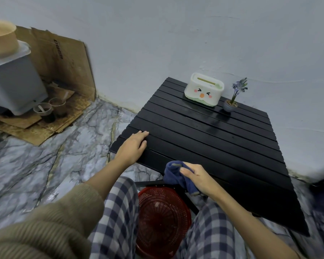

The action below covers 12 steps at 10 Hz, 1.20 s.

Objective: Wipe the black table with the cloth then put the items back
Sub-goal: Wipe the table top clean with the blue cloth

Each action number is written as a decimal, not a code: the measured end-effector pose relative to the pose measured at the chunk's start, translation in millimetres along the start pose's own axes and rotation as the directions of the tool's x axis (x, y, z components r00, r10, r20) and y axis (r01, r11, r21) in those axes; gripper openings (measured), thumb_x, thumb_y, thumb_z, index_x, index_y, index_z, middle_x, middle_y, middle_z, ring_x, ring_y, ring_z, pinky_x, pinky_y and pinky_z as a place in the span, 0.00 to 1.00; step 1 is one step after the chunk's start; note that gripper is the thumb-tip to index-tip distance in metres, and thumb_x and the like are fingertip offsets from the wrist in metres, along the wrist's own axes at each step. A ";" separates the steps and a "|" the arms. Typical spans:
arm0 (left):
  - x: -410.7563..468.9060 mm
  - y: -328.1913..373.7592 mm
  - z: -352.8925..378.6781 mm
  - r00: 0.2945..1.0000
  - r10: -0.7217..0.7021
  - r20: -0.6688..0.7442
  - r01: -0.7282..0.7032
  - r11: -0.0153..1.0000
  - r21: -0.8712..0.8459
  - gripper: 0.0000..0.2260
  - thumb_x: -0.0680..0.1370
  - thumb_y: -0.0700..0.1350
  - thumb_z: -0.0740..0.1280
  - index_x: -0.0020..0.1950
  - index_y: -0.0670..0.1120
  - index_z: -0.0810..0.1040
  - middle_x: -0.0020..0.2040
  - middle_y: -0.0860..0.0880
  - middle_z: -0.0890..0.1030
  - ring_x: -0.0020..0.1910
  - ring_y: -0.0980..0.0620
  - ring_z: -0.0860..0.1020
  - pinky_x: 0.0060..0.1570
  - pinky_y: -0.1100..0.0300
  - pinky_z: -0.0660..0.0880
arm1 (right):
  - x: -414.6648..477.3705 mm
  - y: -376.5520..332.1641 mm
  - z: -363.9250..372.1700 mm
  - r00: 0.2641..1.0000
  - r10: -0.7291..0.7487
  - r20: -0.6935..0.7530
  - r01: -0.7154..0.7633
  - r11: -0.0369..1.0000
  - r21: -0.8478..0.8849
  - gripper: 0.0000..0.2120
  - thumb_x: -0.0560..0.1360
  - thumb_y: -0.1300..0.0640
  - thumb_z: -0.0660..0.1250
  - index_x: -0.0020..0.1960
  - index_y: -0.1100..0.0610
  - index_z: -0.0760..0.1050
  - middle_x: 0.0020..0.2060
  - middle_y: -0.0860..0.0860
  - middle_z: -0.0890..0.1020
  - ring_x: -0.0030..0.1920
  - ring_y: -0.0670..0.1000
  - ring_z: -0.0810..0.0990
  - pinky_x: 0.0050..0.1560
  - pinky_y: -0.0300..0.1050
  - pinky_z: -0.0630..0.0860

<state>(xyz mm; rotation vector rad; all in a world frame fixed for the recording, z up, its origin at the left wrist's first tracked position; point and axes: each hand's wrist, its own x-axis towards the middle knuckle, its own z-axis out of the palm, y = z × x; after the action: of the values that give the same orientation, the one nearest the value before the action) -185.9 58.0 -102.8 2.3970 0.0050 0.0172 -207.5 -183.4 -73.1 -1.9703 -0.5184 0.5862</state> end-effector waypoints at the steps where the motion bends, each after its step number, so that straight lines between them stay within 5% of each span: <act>1: -2.5 2.0 -0.5 1.000 0.009 0.013 -0.009 1.000 0.020 0.19 0.80 0.42 0.53 0.71 0.44 0.63 0.73 0.45 0.66 0.75 0.49 0.59 0.74 0.55 0.54 | -7.7 -2.6 -0.2 1.000 0.006 -0.012 -0.006 1.000 -0.014 0.11 0.75 0.53 0.57 0.53 0.42 0.75 0.47 0.44 0.81 0.47 0.36 0.79 0.49 0.30 0.73; 4: -6.6 3.8 -3.0 0.999 0.008 0.049 -0.008 1.000 0.013 0.19 0.80 0.42 0.52 0.71 0.44 0.62 0.74 0.45 0.64 0.75 0.49 0.58 0.75 0.54 0.53 | -14.9 -17.8 -21.4 0.948 0.090 -0.304 -0.034 0.982 0.186 0.13 0.79 0.63 0.54 0.45 0.51 0.75 0.33 0.43 0.83 0.36 0.34 0.80 0.40 0.29 0.73; 5: -7.9 3.2 -3.6 0.999 0.007 0.053 -0.008 1.000 0.010 0.19 0.80 0.42 0.52 0.72 0.44 0.62 0.74 0.45 0.64 0.75 0.49 0.58 0.75 0.54 0.52 | -13.2 -22.7 -31.6 0.910 0.144 -0.389 -0.038 0.963 0.267 0.13 0.79 0.61 0.54 0.44 0.51 0.75 0.39 0.44 0.81 0.36 0.35 0.80 0.37 0.27 0.74; 7: -7.4 3.1 -5.3 0.999 0.004 0.049 -0.004 1.000 -0.013 0.19 0.80 0.42 0.52 0.72 0.44 0.62 0.74 0.46 0.64 0.75 0.49 0.58 0.76 0.54 0.52 | -15.7 -14.4 -73.5 0.772 0.205 -0.601 -0.010 0.950 0.311 0.10 0.79 0.57 0.55 0.48 0.51 0.75 0.44 0.49 0.80 0.38 0.40 0.81 0.41 0.33 0.76; 8: -4.8 1.1 -5.7 0.999 0.019 0.049 -0.018 0.999 -0.030 0.19 0.80 0.43 0.52 0.72 0.45 0.61 0.74 0.46 0.64 0.75 0.49 0.58 0.75 0.54 0.53 | -28.1 10.4 -109.5 0.623 0.270 -0.734 -0.043 0.949 0.313 0.14 0.80 0.56 0.54 0.61 0.60 0.72 0.51 0.57 0.79 0.46 0.51 0.79 0.45 0.40 0.73; 10: 12.3 -15.3 -14.5 1.000 -0.004 0.022 0.005 0.999 -0.032 0.19 0.80 0.42 0.53 0.72 0.45 0.62 0.74 0.45 0.64 0.75 0.49 0.58 0.75 0.53 0.55 | -36.2 66.9 -136.9 0.484 0.309 -0.819 -0.400 0.910 0.108 0.19 0.80 0.54 0.55 0.68 0.61 0.66 0.66 0.64 0.72 0.65 0.63 0.70 0.57 0.52 0.68; 11: 25.4 -18.9 -14.8 1.000 0.005 0.015 -0.004 1.000 -0.030 0.19 0.80 0.42 0.54 0.71 0.45 0.62 0.74 0.45 0.65 0.75 0.49 0.58 0.74 0.53 0.56 | -16.2 78.0 -136.8 0.510 0.270 -0.817 -0.481 0.877 -0.010 0.19 0.80 0.54 0.55 0.68 0.59 0.67 0.63 0.64 0.74 0.62 0.64 0.72 0.53 0.51 0.68; 12: 33.6 -24.1 -11.1 1.000 0.027 -0.014 -0.027 0.999 0.023 0.19 0.80 0.43 0.54 0.71 0.47 0.62 0.73 0.47 0.66 0.75 0.51 0.59 0.73 0.53 0.58 | 36.9 80.9 -144.8 0.511 0.257 -0.820 -0.552 0.830 -0.084 0.21 0.80 0.52 0.53 0.71 0.57 0.62 0.69 0.60 0.70 0.67 0.63 0.68 0.62 0.54 0.67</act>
<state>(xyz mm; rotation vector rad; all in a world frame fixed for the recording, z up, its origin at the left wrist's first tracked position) -152.5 83.5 -110.6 2.4201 -0.0209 0.0475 -82.4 -296.7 -93.5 -2.4495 0.4785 -0.1755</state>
